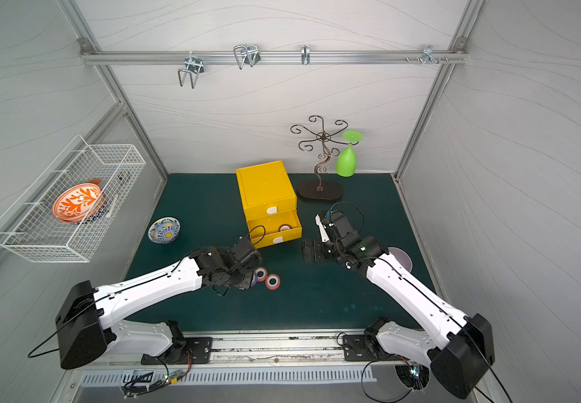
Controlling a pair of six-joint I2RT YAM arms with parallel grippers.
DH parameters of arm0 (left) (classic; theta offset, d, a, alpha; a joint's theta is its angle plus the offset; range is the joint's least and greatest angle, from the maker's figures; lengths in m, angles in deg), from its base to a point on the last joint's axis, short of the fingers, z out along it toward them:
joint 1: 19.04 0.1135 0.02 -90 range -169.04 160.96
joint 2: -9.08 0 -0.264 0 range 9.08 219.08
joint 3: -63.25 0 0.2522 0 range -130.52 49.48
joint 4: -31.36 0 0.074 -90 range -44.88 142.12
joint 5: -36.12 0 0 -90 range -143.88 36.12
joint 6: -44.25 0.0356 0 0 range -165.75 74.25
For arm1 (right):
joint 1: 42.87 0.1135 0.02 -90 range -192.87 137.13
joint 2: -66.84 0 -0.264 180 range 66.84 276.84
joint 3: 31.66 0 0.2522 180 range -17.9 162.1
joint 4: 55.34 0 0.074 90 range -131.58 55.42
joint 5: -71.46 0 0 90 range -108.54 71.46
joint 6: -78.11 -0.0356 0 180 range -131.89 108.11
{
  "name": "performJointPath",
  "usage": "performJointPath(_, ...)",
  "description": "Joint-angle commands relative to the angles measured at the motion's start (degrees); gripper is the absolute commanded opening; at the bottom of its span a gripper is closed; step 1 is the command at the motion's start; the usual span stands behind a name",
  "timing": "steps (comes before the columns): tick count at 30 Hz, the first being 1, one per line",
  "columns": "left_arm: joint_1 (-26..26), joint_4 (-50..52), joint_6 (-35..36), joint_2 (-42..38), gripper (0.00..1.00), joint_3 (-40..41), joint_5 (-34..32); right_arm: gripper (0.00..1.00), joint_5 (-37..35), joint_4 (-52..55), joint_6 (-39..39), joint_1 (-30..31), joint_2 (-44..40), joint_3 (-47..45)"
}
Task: Place the transparent tape into the drawer according to color
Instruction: Pick up the tape from the center of the board, then place the tape in the drawer.
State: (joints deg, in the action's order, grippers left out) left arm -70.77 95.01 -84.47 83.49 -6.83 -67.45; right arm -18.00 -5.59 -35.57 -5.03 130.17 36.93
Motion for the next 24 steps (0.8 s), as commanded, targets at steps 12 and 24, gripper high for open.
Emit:
performJointPath(12,1.6,-4.7,13.5,1.9,0.0,-15.8,-17.2,0.99,0.7,-1.2,-1.4,-0.6,-2.1,-0.7)
performJointPath(24,5.9,-19.5,22.9,7.4,0.0,-15.7,-20.2,0.99,1.0,-2.0,-1.8,-0.8,-2.2,-1.5)
